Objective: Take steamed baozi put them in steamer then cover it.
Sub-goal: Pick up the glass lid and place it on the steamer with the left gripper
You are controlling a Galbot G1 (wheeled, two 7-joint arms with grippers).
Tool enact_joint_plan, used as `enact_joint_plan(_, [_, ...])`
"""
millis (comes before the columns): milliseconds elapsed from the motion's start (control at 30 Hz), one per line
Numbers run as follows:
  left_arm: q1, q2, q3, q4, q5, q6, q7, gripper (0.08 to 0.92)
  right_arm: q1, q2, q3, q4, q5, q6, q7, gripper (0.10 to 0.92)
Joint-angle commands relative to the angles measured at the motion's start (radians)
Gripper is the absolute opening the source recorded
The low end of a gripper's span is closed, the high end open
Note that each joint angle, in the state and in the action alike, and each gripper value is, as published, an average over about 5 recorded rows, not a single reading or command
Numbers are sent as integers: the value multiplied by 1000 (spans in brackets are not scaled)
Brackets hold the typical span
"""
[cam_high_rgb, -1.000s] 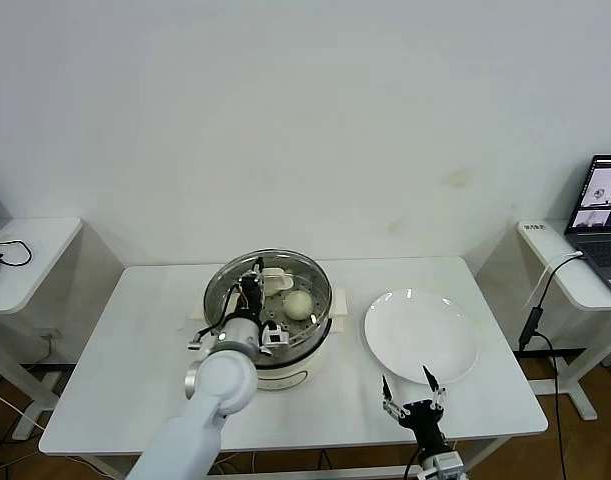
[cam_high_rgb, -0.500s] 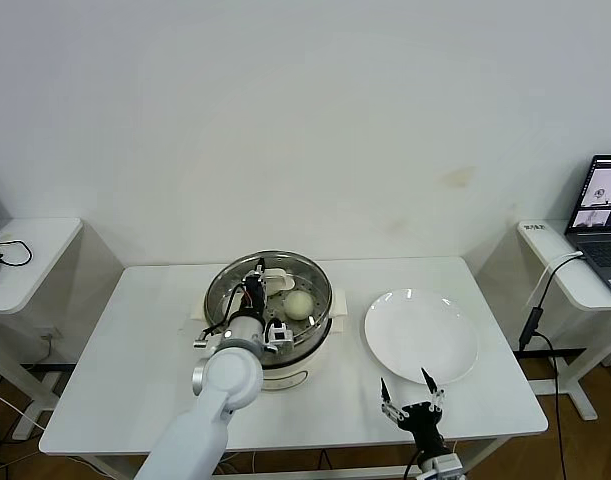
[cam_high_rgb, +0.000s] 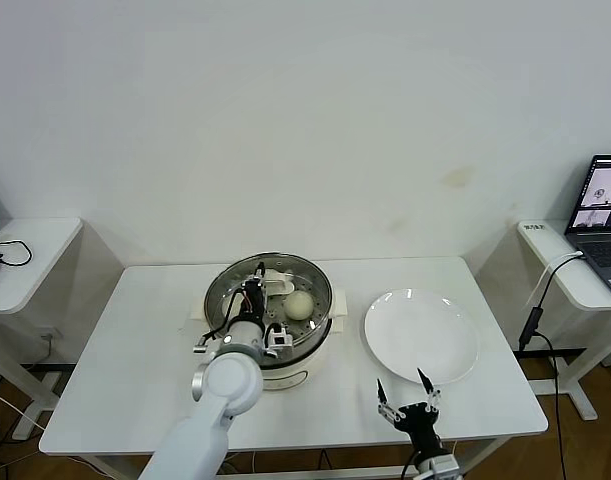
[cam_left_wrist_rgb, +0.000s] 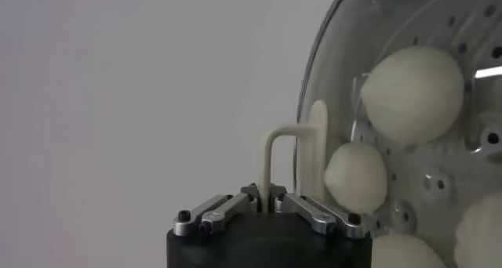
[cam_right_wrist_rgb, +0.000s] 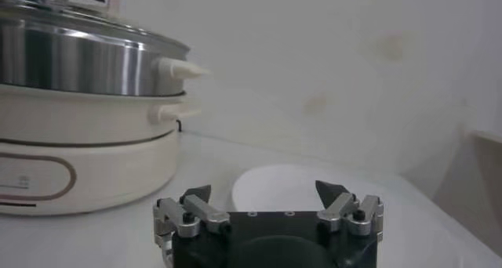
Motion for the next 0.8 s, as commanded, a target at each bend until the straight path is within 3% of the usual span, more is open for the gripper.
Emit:
enact_joint_plan(33, [4,-12,-3,7,15,-8,-13,143,-1,0,-2,2,-1,1,0,823])
enact_joint_plan(300, [10,-12,-9,-2,29,-24,-27,184,-2,-2,-3,4,0,2,-1,823])
enact_joint_plan(800, [159,57,-22,-197,2,-41,-38,615,-10,-4,-4,10,-3,2,-3,823])
